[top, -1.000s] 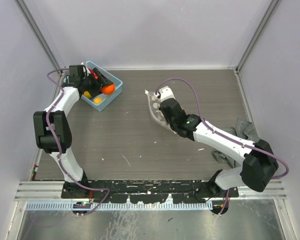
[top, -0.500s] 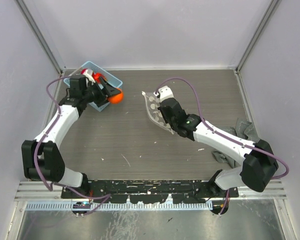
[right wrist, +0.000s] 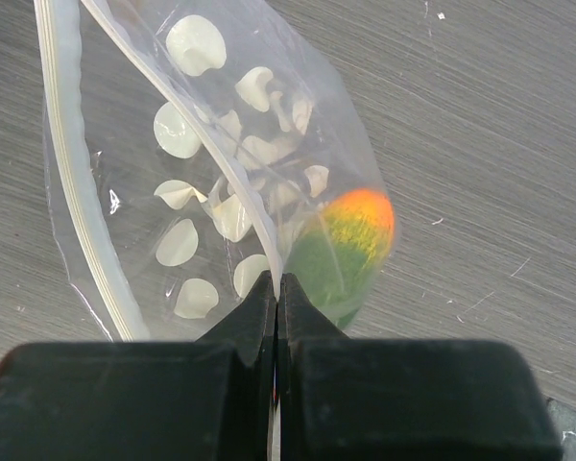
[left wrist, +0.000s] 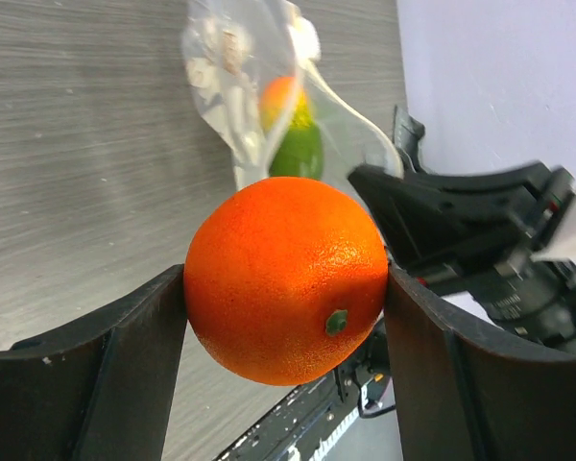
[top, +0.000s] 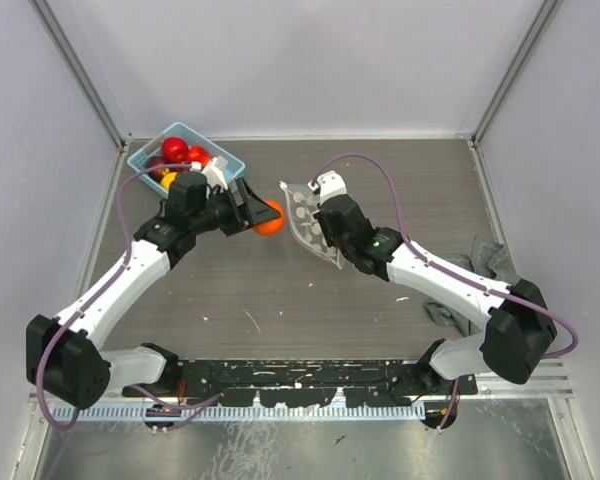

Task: Place the food in the zip-top bag and seal the zipper
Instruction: Place the fake fruit in the zipper food storage bag.

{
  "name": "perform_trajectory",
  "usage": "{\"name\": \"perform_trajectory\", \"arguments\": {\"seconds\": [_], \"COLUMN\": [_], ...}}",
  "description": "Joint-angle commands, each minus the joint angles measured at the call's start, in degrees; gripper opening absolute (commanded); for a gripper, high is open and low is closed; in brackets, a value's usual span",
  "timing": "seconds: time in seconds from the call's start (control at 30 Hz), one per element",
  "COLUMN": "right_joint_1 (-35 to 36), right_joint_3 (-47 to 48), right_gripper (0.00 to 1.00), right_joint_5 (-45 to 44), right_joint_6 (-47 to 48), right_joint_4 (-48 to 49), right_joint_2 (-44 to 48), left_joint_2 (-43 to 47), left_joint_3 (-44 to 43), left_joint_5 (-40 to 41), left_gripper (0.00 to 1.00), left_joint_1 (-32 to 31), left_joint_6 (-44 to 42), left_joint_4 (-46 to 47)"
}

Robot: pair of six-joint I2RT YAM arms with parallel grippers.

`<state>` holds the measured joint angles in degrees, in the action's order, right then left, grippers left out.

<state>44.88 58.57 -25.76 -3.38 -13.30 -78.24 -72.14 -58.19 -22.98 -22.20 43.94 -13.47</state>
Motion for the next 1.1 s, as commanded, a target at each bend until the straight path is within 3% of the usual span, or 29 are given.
{"name": "perform_trajectory", "arguments": {"seconds": [0.0,0.33,0.73,0.87,1.07], "right_joint_1": [0.0,0.1,0.0,0.0,0.0], "right_joint_3": [2.6,2.5,2.3,2.5,2.0], "right_gripper": [0.0,0.0,0.0,0.0,0.0], "right_joint_5": [2.0,7.7,15.5,17.9,21.3], "right_joint_6": [-1.8,-4.3,-7.8,-8.4,-10.2], "right_joint_4": [3.4,4.2,4.4,4.5,5.5], "right_joint_2": [1.7,2.9,4.6,4.8,3.9], "left_joint_2": [4.1,0.0,-3.5,-3.5,-4.1], "left_joint_3": [0.9,1.3,0.3,-0.2,-1.9], "left_joint_5": [3.2,7.1,14.9,19.1,21.3], "left_gripper": [0.35,0.36,0.39,0.45,0.62], "left_joint_1": [-4.7,-12.6,-14.1,-14.1,-14.2], "left_joint_6": [0.6,3.5,2.9,1.8,0.8], "left_joint_4": [3.9,8.2,4.2,1.0,-2.2]}}
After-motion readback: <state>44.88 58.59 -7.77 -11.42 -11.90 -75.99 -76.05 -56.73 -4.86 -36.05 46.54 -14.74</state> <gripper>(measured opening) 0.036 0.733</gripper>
